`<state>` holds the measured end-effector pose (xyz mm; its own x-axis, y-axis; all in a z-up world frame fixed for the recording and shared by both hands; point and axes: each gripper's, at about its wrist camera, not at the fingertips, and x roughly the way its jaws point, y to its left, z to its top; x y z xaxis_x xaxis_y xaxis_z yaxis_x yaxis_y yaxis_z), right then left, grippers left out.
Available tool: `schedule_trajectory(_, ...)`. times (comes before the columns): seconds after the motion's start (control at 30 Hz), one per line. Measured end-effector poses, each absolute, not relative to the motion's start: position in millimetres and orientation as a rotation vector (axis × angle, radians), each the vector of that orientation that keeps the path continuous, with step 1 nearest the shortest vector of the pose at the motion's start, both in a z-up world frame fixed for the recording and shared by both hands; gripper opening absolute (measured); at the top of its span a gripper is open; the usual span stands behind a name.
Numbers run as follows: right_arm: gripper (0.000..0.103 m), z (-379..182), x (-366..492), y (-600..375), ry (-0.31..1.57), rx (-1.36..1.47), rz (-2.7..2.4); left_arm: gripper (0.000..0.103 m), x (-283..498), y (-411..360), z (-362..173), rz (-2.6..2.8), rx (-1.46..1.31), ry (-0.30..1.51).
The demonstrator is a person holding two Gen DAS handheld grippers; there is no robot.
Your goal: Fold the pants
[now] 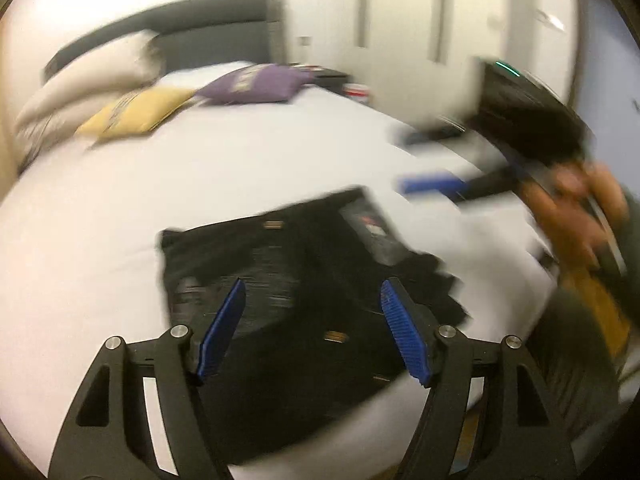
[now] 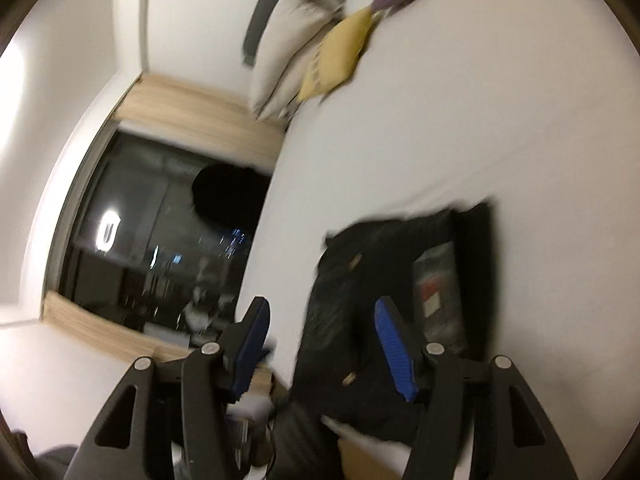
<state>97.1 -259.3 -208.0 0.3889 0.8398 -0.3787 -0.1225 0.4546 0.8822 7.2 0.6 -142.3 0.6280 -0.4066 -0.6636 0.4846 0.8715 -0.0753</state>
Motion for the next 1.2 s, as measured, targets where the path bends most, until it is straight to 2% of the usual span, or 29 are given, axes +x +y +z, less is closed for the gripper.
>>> schedule_trajectory(0.13, 0.059, -252, 79, -230, 1.116, 0.876, 0.694, 0.069, 51, 47, -153, -0.508, -0.024, 0.807)
schedule_trajectory(0.2, 0.041, -280, 69, -231, 1.168, 0.864, 0.633, 0.069, 53, 45, -178, -0.519, -0.005, 0.894)
schedule_trajectory(0.23, 0.023, -288, 63, -237, 1.154, 0.876, 0.62, 0.069, 50, 45, -192, -0.525, -0.002, 0.933)
schedule_trajectory(0.27, 0.011, -298, 55, -249, 1.129, 0.94, 0.609, 0.069, 47, 45, -202, -0.514, 0.006, 0.946)
schedule_trajectory(0.33, 0.007, -303, 44, -263, 1.115, 0.987, 0.594, 0.069, 45, 49, -205, -0.51, 0.011, 0.915)
schedule_trajectory(0.47, 0.011, -279, 40, -277, 1.121, 0.905, 0.543, 0.069, 41, 55, -176, -0.534, -0.037, 0.875)
schedule_trajectory(0.5, 0.015, -266, 44, -277, 1.101, 0.877, 0.541, 0.069, 44, 58, -164, -0.526, -0.032, 0.839)
schedule_trajectory(0.57, 0.035, -241, 56, -271, 1.052, 0.857, 0.565, 0.069, 61, 66, -149, -0.518, -0.05, 0.806)
schedule_trajectory(0.63, 0.042, -215, 78, -254, 1.007, 0.835, 0.619, 0.069, 77, 74, -143, -0.505, -0.064, 0.806)
schedule_trajectory(0.77, 0.042, -186, 133, -205, 1.025, 0.764, 0.736, 0.069, 89, 76, -157, -0.497, -0.07, 0.857)
schedule_trajectory(0.9, 0.047, -183, 178, -154, 1.084, 0.721, 0.869, 0.069, 68, 57, -204, -0.523, -0.055, 0.912)
schedule_trajectory(1.07, 0.047, -229, 228, -90, 1.268, 0.755, 0.969, 0.069, 59, 52, -214, -0.496, -0.009, 0.86)
schedule_trajectory(1.2, 0.044, -276, 242, -53, 1.389, 0.642, 0.902, 0.069, 67, 48, -225, -0.506, 0.007, 0.855)
